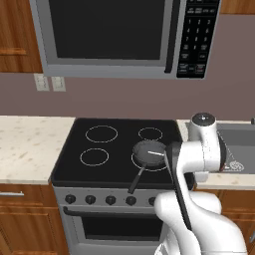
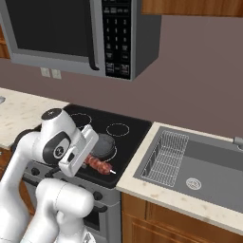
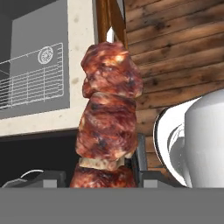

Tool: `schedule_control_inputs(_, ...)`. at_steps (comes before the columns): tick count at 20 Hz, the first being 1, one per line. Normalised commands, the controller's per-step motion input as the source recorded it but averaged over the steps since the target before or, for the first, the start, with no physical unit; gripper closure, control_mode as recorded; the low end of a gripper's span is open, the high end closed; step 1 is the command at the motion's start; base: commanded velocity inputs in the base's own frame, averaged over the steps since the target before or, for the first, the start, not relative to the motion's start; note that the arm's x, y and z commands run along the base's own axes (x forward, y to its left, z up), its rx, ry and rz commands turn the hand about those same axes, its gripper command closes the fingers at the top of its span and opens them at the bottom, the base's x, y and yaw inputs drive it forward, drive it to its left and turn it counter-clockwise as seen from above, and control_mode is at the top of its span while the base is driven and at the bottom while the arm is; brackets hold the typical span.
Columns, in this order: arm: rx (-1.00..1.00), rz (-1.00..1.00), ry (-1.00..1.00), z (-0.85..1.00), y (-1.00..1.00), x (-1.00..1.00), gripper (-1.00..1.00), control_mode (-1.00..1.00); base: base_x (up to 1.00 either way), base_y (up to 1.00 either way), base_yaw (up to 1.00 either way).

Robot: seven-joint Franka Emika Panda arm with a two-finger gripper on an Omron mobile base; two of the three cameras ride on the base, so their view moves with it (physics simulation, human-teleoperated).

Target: Place the cold items (orange and onion) from the fridge in one tupperware on the dining counter. Place the warm items (kebab skewer and hot dog) in the stove area in another tupperware.

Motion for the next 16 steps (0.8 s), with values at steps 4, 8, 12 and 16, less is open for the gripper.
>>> schedule_control_inputs(4, 0.04, 0.0, -0.07, 0.0, 0.0, -0.01, 1.0, -1.0, 0.0, 0.0, 0.0)
schedule_control_inputs(8, 0.03, 0.0, -0.06, 0.0, 0.0, -0.02, 1.0, -1.0, 0.0, 0.0, 0.0)
schedule_control_inputs(12, 0.0, 0.0, 0.0, 0.0, 0.0, 0.0, 1.0, 1.0, -0.16, -0.01, 0.18)
schedule_control_inputs(16, 0.0, 0.0, 0.0, 0.0, 0.0, 0.0, 1.0, 1.0, -0.33, -0.06, 0.41)
